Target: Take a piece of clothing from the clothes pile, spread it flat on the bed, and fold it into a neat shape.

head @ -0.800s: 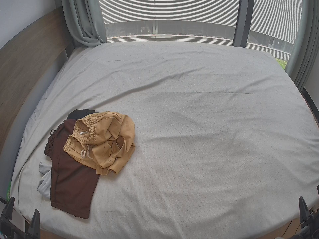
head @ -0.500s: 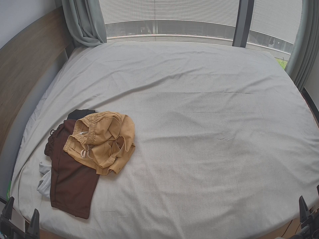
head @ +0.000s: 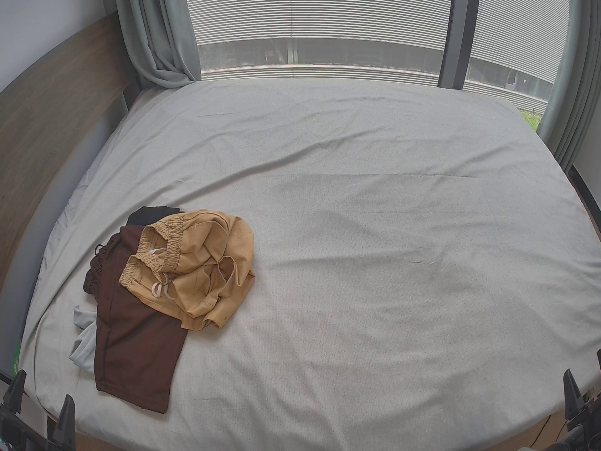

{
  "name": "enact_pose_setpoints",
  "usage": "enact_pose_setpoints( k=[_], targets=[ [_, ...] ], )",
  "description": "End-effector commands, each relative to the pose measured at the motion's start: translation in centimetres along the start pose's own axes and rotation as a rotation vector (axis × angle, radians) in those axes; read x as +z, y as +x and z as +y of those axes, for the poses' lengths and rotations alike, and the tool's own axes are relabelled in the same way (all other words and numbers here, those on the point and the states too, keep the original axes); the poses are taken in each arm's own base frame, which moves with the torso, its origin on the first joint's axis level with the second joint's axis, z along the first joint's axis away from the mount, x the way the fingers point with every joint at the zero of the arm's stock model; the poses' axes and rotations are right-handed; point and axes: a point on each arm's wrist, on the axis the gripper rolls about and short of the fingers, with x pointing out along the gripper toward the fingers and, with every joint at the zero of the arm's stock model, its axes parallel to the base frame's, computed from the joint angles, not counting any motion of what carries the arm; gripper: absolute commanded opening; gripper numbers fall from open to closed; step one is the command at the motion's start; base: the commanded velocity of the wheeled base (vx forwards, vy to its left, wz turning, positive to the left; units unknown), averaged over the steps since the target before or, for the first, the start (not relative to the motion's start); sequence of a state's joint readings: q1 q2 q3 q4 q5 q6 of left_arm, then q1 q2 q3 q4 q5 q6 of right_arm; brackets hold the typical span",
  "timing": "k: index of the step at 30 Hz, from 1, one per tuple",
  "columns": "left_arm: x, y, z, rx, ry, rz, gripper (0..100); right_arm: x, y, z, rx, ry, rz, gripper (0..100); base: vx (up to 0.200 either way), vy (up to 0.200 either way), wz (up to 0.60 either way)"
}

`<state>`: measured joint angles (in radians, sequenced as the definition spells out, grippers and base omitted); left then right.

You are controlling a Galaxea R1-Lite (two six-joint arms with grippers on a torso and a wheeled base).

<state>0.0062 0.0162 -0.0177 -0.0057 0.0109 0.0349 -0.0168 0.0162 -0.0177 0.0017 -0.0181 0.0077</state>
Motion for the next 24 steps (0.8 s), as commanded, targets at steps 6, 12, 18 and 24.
enact_pose_setpoints(
  k=[6, 12, 18, 24],
  targets=[
    [-0.5, 0.0, 0.0, 0.001, 0.003, 0.003, 100, -0.5, 0.0, 0.0, 0.000, -0.002, 0.000, 100, 0.000, 0.000, 0.00],
    [-0.5, 0.0, 0.0, -0.003, 0.003, 0.001, 100, -0.5, 0.0, 0.0, 0.000, -0.002, 0.001, 100, 0.000, 0.000, 0.00],
    [10.0, -1.1, 0.4, -0.124, -0.206, -0.283, 100, -0.5, 0.0, 0.0, 0.001, 0.000, 0.000, 100, 0.000, 0.000, 0.00],
    [8.8, 1.2, 0.2, -0.221, -0.206, -0.086, 100, -0.5, 0.0, 0.0, 0.001, -0.003, 0.000, 100, 0.000, 0.000, 0.00]
  ],
)
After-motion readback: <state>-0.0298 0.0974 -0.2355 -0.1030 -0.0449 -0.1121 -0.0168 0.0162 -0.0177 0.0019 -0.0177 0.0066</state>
